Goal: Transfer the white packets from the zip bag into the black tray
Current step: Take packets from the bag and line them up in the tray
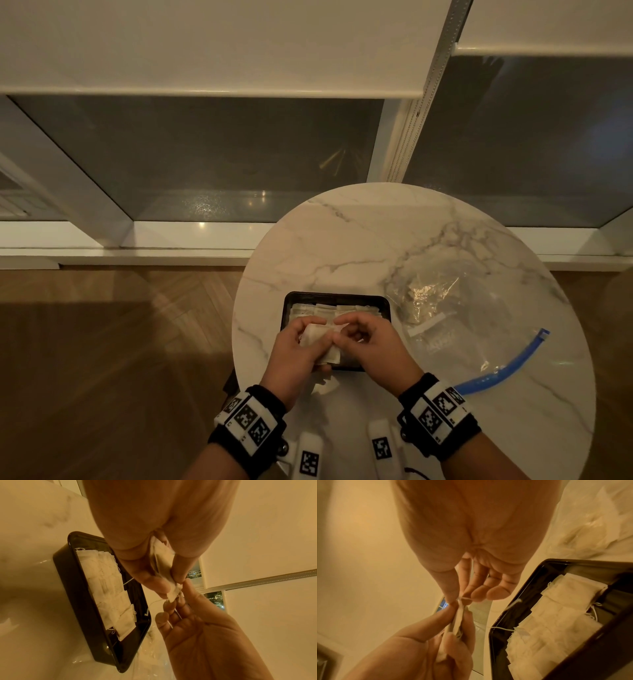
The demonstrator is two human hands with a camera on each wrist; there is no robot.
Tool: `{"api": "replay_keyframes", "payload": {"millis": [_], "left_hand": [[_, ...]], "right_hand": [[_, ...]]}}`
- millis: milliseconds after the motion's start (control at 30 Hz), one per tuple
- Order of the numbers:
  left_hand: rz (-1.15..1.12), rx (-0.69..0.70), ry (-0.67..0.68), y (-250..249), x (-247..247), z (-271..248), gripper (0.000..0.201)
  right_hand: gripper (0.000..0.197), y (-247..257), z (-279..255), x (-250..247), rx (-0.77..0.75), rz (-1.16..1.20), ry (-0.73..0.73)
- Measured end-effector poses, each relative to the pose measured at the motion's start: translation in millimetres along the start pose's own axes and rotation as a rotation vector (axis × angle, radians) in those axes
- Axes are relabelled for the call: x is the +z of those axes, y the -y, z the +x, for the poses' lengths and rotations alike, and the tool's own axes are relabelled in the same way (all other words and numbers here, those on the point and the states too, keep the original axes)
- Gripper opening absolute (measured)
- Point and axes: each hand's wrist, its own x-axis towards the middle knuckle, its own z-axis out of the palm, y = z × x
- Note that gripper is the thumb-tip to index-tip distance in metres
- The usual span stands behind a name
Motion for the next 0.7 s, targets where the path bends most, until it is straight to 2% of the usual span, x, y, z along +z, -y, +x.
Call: {"api": "replay_keyframes", "payload": {"millis": [67, 167, 267, 367, 567, 700], "left_hand": [[0.007, 0.009, 0.007, 2, -1, -1, 0.023], [-0.037, -0.021, 0.013, 4, -2, -1, 0.018], [-0.112, -0.074, 0.029, 4, -1, 0, 0.021], [-0.099, -0.049, 0.038, 4, -3, -1, 0.019], [-0.012, -0.028, -0.057, 13, -15, 2, 0.012], [0.094, -0.013, -0.118, 23, -26, 6, 0.012]], "right_hand": [[0.021, -2, 0, -2, 0.024, 0.02, 0.032], [0.015, -6, -2, -1, 0.034, 0.012, 0.059], [0.007, -8, -2, -1, 0.045, -0.003, 0.017], [0.002, -8, -3, -2, 0.059, 0.006, -0.024], [0.003, -11, 0, -20, 0.1, -0.017, -0.126], [0.002, -23, 6, -44, 0.131, -0.14, -0.199]]}}
